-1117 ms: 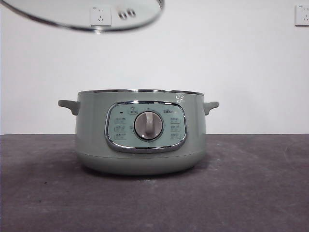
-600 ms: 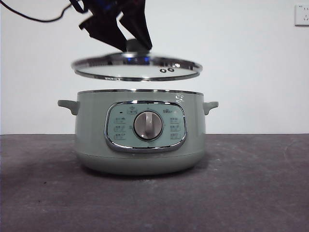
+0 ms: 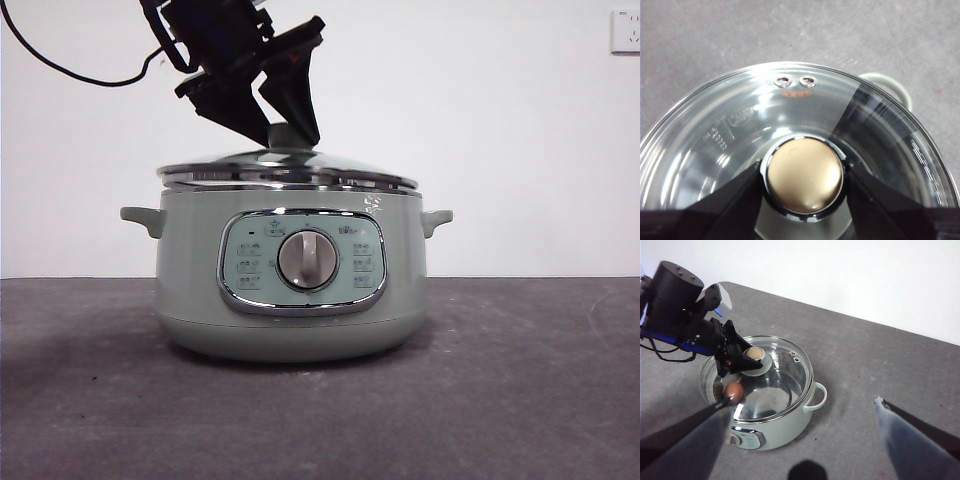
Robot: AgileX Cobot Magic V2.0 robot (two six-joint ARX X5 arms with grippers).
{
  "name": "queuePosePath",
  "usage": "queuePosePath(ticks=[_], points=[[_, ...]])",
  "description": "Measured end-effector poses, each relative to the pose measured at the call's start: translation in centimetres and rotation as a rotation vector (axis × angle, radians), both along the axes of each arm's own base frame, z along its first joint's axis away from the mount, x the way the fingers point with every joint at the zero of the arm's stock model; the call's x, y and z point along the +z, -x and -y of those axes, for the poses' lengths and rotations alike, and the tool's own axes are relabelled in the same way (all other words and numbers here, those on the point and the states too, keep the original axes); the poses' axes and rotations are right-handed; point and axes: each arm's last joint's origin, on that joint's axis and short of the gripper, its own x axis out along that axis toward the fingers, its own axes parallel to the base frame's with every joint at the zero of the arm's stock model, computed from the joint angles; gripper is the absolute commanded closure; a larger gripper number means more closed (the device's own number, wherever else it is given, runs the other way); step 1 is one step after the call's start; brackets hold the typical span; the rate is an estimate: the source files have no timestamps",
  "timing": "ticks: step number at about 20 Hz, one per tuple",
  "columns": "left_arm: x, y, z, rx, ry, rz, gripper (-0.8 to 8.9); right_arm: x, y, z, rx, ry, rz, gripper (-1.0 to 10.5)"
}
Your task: Pick up the egg,open the lid,put the egg in the pot,close the lid
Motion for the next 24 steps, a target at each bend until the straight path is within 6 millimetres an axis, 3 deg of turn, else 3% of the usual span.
queuePosePath(ticks=[10, 11, 14, 21, 24], points=[[-0.4, -0.1, 0.3, -0.004, -0.009, -0.014, 8.05, 0.0, 0.0, 0.0, 0.010, -0.004, -0.002, 4.7], [-0.4, -0.1, 0.3, -0.004, -0.010, -0.016, 7.34, 0.0, 0.0, -0.1, 0.019, -0.007, -0.004, 4.7], [-0.3, -0.1, 0.3, -0.004, -0.012, -0.020, 3.42, -0.3, 0.0, -0.1, 0.041, 0.001, -0.037, 4.7], [-0.2, 0.3, 0.4, -0.016, -0.019, -0.035, 3.30, -1.2, -0.1, -0.5, 0.108, 0.024, -0.149, 4.7], [0.8, 1.1, -0.1, -0.016, -0.015, -0.029, 3.30, -1.3, -0.1, -0.5, 0.111, 0.028, -0.160, 4.7]])
